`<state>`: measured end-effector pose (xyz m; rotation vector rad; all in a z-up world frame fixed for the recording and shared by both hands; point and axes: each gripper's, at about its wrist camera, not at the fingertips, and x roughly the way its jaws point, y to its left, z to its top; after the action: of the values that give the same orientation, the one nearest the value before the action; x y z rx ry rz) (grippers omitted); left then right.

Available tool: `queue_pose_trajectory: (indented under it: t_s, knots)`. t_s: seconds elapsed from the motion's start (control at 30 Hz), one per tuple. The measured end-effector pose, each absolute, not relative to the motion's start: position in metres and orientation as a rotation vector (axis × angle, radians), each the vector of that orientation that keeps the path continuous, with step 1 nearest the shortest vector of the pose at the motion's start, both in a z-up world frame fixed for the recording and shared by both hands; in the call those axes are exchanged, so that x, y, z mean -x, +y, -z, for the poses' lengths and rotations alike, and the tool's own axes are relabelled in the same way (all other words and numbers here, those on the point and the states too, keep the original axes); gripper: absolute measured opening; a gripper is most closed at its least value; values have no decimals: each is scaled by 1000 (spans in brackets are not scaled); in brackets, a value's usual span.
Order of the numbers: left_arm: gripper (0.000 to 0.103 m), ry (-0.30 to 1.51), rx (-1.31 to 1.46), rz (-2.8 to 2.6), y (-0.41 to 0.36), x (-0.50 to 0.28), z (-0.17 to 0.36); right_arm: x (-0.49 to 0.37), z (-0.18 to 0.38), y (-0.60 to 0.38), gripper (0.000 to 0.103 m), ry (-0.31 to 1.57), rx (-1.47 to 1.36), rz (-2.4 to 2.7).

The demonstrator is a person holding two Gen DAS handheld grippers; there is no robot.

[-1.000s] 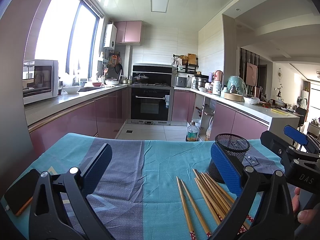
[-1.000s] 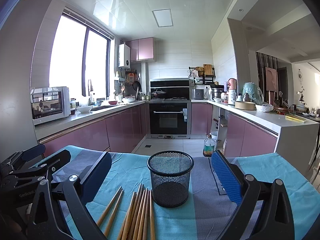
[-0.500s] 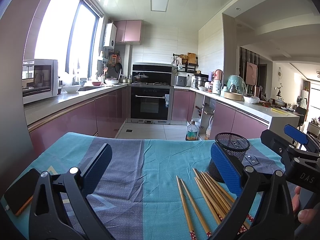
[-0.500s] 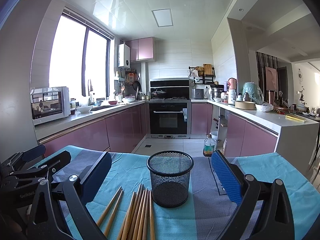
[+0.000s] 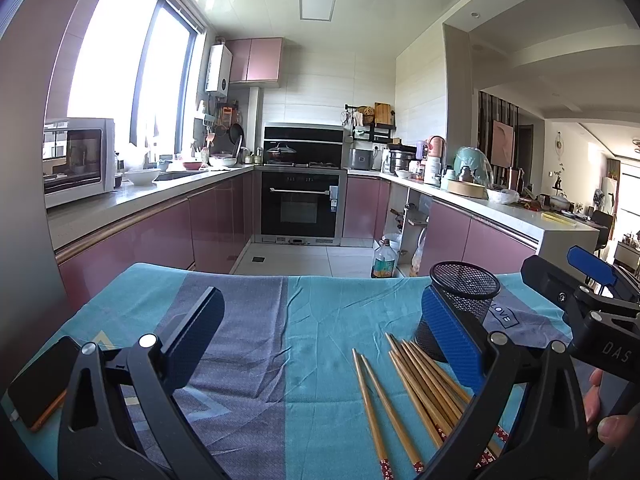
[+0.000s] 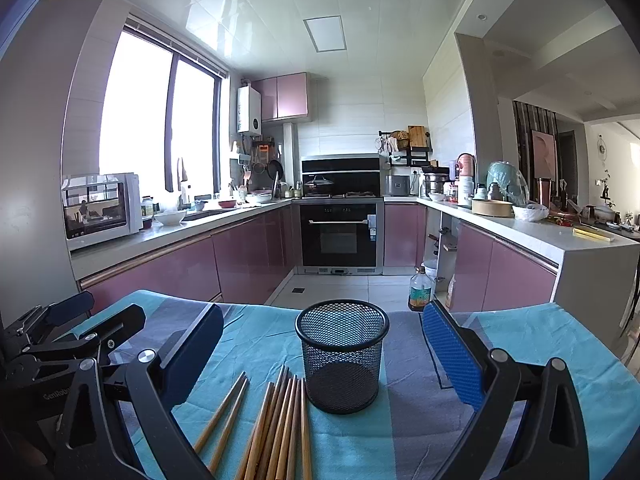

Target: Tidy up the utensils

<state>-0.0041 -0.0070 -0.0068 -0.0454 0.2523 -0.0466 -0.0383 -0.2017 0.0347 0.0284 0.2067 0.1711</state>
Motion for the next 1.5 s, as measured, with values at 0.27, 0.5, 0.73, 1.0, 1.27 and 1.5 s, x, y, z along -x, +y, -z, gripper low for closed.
queue_pose_trajectory:
  t_s: [0.27,0.5,0.73,1.0,1.27,1.5]
  knots:
    - [97,271,41,49,-7,4,8,35,-33,-205,97,222,-32,-176]
    - [97,351,14,51,-8,-7,13,24,-25,-207,97,311,-27,-201]
    - [96,475,-16,92,-8,-27,26,2,3,-206,90,528,1,-240]
    - [86,591,-78,139,-19,-47,48,-16,32,-196,68,723,36,-296]
    - [73,718,-104,201,-30,-68,71,-31,44,-196,45,836,30,-305]
    - [67,780,-118,248,-36,-74,84,-36,51,-193,37,869,40,-302]
